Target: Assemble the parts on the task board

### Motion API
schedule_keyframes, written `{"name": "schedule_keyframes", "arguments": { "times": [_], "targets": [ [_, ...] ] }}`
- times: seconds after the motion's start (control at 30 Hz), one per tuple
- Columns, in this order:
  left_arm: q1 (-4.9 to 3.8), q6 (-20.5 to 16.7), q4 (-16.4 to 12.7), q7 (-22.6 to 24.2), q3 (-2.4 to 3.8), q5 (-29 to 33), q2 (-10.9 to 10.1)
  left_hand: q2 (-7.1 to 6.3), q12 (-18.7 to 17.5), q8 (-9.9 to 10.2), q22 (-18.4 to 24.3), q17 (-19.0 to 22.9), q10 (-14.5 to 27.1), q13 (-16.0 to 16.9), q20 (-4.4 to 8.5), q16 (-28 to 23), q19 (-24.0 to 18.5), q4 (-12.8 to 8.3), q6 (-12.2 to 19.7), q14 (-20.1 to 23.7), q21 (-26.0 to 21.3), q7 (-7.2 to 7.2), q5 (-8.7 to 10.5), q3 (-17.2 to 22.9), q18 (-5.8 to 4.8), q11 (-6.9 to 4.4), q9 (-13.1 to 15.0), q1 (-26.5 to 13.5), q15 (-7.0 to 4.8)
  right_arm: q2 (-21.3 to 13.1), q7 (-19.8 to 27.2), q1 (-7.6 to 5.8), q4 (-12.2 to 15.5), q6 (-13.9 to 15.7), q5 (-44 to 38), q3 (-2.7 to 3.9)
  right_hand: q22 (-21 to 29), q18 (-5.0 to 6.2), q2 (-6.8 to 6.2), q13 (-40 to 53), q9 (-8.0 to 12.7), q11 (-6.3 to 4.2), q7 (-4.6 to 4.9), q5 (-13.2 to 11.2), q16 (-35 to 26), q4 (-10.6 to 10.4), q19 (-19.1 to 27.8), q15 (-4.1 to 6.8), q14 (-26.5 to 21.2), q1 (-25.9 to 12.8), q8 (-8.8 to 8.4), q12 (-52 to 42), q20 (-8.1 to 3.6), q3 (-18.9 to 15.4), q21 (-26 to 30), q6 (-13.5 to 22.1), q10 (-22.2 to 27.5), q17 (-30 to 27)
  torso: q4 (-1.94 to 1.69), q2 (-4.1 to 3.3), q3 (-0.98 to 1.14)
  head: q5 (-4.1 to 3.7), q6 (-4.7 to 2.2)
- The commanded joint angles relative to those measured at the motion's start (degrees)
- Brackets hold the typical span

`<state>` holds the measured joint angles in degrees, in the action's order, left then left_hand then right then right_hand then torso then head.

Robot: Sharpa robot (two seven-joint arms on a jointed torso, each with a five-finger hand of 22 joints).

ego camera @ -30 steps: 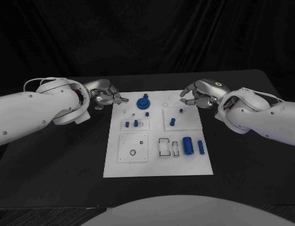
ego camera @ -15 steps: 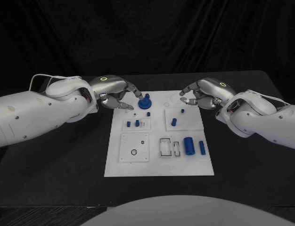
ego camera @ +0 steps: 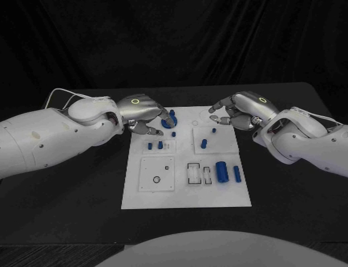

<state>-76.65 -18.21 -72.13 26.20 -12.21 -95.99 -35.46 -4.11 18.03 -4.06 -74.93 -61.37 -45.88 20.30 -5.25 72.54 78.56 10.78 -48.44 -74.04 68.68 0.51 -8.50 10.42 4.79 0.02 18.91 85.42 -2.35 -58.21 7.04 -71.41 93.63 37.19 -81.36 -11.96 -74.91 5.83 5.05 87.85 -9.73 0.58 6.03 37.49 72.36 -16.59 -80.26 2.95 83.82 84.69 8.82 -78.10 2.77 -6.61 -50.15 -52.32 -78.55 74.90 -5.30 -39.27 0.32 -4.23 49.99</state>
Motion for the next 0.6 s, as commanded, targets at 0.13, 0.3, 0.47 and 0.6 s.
{"name": "schedule_keyframes", "arguments": {
  "times": [0.13, 0.3, 0.47, 0.6],
  "targets": [
    [0.22, -0.50, 0.39, -2.37, 0.06, -1.84, 1.52, -0.50, 0.73, -0.12, -9.53, -0.32, -1.78, 0.01, -0.07, 0.92, 0.87, -0.10, -0.69, -0.56, 1.18, -0.18, -0.68, 0.66, -0.60, 0.28, -0.68, -0.02, 0.29, -0.84, 0.67, 0.11, 0.84, 1.66, -0.14, 0.03, -6.31, 0.70, -0.04, -12.81, -0.06, -0.21, -0.05, 0.23, 0.20, 0.04, -0.25, 0.44, 1.84, -0.23, 0.09, 2.16, 0.04, 0.39, -0.19, -0.53, 0.27, 0.75, 0.56, -1.07, -0.64, 0.67, 0.01],
    [0.34, 1.14, 1.17, -4.74, 0.07, -1.86, 2.86, -0.47, 0.48, 0.24, -9.51, 0.22, -1.82, -0.13, -0.02, 0.81, 0.83, -0.21, -0.17, -0.30, 1.24, -0.14, -0.95, 1.10, -0.58, 0.97, -1.22, -0.06, 0.68, -1.19, 0.38, 0.10, 1.11, 1.44, -0.14, 0.03, -6.30, 0.71, -0.06, -12.94, -0.05, -0.22, -0.05, 0.24, 0.09, 0.06, -0.25, 0.44, 1.81, -0.23, 0.08, 2.28, 0.04, 0.41, -0.14, -0.52, 0.34, 0.66, 0.58, -1.36, -0.71, 0.72, 0.01],
    [1.05, 1.57, 2.56, -5.85, 0.07, -1.87, 4.33, -0.38, 0.36, 0.25, -9.54, 0.31, -2.12, -0.24, 0.01, 0.93, 0.89, -0.62, -0.14, -0.32, 1.45, -0.26, -1.50, 1.70, -0.59, 1.10, -1.53, 0.37, 0.91, -1.54, 0.21, 0.09, 1.17, 1.43, -0.14, 0.03, -6.30, 0.71, -0.06, -12.94, -0.05, -0.22, -0.05, 0.24, 0.09, 0.06, -0.25, 0.44, 1.81, -0.23, 0.08, 2.28, 0.04, 0.41, -0.14, -0.52, 0.34, 0.66, 0.56, -1.35, -0.74, 0.96, 0.01],
    [1.60, 1.83, 3.92, -6.27, 0.08, -1.87, 5.41, -0.40, 0.32, 0.24, -9.55, 0.40, -2.18, -0.27, 0.02, 0.91, 0.91, -0.68, -0.16, -0.29, 1.51, -0.29, -1.59, 1.79, -0.60, 1.13, -1.58, 0.42, 0.92, -1.61, 0.09, 0.09, 1.10, 1.40, -0.14, 0.03, -6.30, 0.71, -0.06, -12.94, -0.05, -0.22, -0.05, 0.24, 0.09, 0.06, -0.25, 0.44, 1.81, -0.23, 0.08, 2.28, 0.04, 0.41, -0.14, -0.52, 0.34, 0.66, 0.51, -1.38, -0.70, 1.50, 0.01]
  ]
}}
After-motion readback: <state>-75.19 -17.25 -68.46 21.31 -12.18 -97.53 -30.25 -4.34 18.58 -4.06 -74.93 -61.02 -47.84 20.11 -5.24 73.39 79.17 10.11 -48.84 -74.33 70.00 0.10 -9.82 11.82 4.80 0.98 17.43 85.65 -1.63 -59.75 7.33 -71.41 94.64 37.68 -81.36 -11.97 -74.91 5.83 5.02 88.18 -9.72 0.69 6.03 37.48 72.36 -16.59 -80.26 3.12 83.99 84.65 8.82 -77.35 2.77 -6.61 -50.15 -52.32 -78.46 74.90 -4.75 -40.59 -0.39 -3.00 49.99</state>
